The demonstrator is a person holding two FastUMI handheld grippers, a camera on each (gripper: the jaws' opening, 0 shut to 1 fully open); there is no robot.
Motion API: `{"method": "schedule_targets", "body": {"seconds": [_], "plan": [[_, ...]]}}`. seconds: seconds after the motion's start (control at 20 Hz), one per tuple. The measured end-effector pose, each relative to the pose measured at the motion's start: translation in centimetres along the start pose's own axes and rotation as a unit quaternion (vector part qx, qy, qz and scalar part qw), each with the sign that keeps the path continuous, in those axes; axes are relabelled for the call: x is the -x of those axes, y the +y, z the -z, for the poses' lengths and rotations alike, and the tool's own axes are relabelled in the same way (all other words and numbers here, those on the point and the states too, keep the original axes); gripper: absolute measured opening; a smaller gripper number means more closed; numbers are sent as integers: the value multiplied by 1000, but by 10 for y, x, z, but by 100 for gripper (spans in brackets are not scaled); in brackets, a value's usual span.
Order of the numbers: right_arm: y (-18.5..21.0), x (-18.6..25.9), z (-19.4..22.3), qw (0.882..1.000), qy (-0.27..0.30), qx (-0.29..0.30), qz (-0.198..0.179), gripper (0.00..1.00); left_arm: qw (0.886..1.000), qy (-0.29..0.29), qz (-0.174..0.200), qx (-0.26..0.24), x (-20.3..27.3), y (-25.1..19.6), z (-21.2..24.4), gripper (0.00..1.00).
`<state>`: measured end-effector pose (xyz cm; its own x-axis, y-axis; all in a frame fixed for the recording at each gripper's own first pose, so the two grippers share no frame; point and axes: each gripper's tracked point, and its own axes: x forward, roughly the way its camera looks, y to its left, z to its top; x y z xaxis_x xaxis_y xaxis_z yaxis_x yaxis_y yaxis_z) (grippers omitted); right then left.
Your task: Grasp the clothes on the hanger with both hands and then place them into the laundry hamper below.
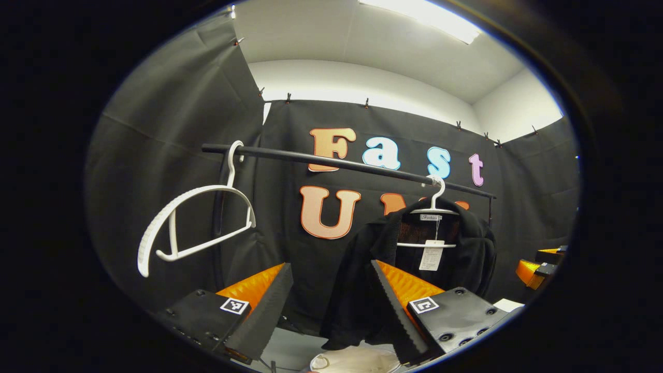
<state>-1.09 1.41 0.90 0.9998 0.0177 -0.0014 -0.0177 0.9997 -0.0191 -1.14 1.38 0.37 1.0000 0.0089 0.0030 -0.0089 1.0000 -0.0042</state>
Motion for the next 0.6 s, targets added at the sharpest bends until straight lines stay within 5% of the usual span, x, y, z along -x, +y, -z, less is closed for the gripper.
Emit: {"method": "schedule_targets", "body": {"seconds": [0.6], "plan": [[46,-30,27,999,32,-8,-29,92,1000,22,5,-7,-19,-2,26,96]]}}
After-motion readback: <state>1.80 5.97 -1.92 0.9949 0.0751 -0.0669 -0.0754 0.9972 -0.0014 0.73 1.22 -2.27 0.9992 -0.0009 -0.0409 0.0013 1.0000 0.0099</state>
